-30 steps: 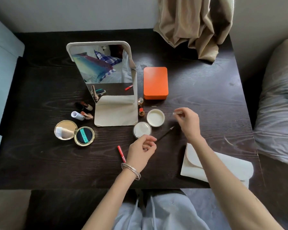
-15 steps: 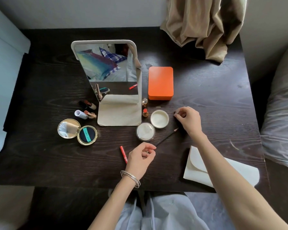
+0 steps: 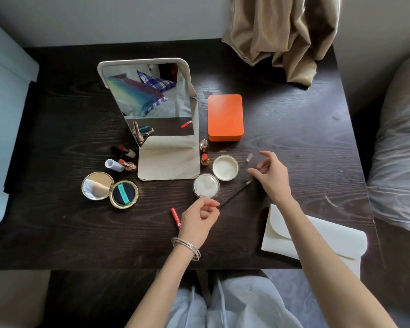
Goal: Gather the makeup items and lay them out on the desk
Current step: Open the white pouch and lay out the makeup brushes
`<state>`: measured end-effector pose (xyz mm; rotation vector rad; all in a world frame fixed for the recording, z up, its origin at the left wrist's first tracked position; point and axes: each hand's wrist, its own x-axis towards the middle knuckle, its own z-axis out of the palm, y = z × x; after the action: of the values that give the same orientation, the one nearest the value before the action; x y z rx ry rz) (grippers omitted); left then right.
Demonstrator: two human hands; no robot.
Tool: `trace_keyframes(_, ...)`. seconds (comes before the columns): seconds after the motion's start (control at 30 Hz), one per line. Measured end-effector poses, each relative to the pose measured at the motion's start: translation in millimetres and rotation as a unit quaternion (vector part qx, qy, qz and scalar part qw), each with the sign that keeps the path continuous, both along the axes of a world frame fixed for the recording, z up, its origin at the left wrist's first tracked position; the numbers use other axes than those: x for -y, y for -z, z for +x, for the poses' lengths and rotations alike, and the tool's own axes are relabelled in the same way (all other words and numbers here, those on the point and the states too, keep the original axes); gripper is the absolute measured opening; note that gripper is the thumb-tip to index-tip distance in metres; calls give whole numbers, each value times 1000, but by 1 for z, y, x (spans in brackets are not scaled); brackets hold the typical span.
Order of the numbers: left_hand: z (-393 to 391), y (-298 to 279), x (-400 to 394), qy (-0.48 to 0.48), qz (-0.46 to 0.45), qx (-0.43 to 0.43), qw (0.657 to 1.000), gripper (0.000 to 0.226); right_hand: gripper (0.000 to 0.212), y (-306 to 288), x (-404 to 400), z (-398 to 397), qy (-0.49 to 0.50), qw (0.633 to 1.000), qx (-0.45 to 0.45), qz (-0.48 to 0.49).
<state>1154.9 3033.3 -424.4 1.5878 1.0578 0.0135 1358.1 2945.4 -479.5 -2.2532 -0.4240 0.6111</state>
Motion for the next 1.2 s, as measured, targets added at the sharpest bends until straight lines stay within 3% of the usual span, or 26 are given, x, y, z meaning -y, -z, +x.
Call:
trace_keyframes(0.13,-22,10,-13,-81,28,-55,995,12,15,-22,14,-38,27,1000,-8,-10)
trace_keyframes(0.2,-36,18,-24,-117,29,-99,988,13,4,-34,15,-71,-49,997,-48,-35)
trace_keyframes(0.33,-62,38,-43,-94,21,-185,978,13,14,-39,-2,-149,-190,965,-145,-104)
trace_keyframes(0.5,-73,45,-46,-108,-103,-198,969,10,24,-22,-25,-203,-213,949,-60,-227)
trace_keyframes(0.67,-74,45,-54,-56,-118,-203,970,19,25,-15,-39,-225,-213,936,-33,-277)
trace_keyframes(0.77,-75,41,-58,9,-100,-212,972,16,19,-18,-45,-229,-202,949,-117,-214)
trace_keyframes(0.87,-77,30,-61,49,-52,-183,981,18,18,-29,-46,-229,-296,933,-111,-170)
trace_keyframes(0.9,-79,25,-63,47,-47,-157,985,20,21,-34,-47,-227,-284,941,-103,-153)
trace_keyframes(0.97,-82,18,-68,63,-43,-120,990,23,25,-45,-51,-220,-145,981,-107,-72)
trace_keyframes(1.03,-81,10,-70,164,-26,-105,980,22,16,-56,-58,-210,1,986,-161,32)
trace_keyframes(1.1,-78,0,-68,217,-29,-82,972,16,13,-66,-64,-202,35,966,-244,74)
trace_keyframes(1.2,-76,-9,-70,195,-45,-41,979,11,15,-77,-66,-192,45,957,-275,76)
